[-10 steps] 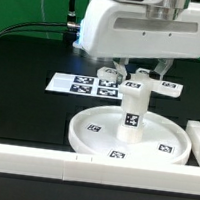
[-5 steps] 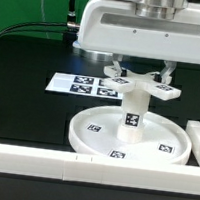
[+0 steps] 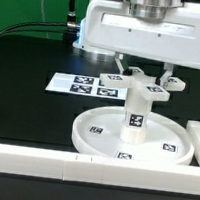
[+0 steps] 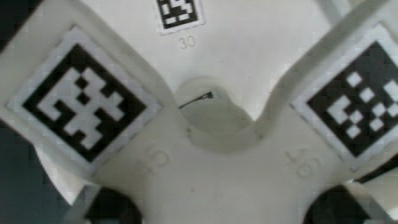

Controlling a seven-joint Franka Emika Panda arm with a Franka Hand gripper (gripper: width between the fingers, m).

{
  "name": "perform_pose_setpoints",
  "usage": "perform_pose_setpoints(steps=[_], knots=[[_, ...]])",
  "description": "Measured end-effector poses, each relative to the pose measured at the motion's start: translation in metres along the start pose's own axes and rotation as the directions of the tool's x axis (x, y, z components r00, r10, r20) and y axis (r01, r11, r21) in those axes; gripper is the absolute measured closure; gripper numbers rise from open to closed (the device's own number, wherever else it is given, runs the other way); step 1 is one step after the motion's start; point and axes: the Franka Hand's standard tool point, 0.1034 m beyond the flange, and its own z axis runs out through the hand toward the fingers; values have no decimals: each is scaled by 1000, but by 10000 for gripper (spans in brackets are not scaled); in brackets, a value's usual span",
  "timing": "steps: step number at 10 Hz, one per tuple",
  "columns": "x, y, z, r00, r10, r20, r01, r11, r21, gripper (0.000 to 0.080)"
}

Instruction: Assemble round table

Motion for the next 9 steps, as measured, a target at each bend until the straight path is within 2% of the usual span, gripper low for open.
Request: perform_pose_setpoints(steps=[3,5,7,8,9], knots=[[0,0,0,985,173,3,-173,985,3,357],[2,1,0,921,389,19,-389,921,26,357],[4,0,0,799,600,35,-601,797,57,357],[3,0,0,757,652,40,-653,755,64,357],[3,-1,0,681,731,44,-732,678,65,357]])
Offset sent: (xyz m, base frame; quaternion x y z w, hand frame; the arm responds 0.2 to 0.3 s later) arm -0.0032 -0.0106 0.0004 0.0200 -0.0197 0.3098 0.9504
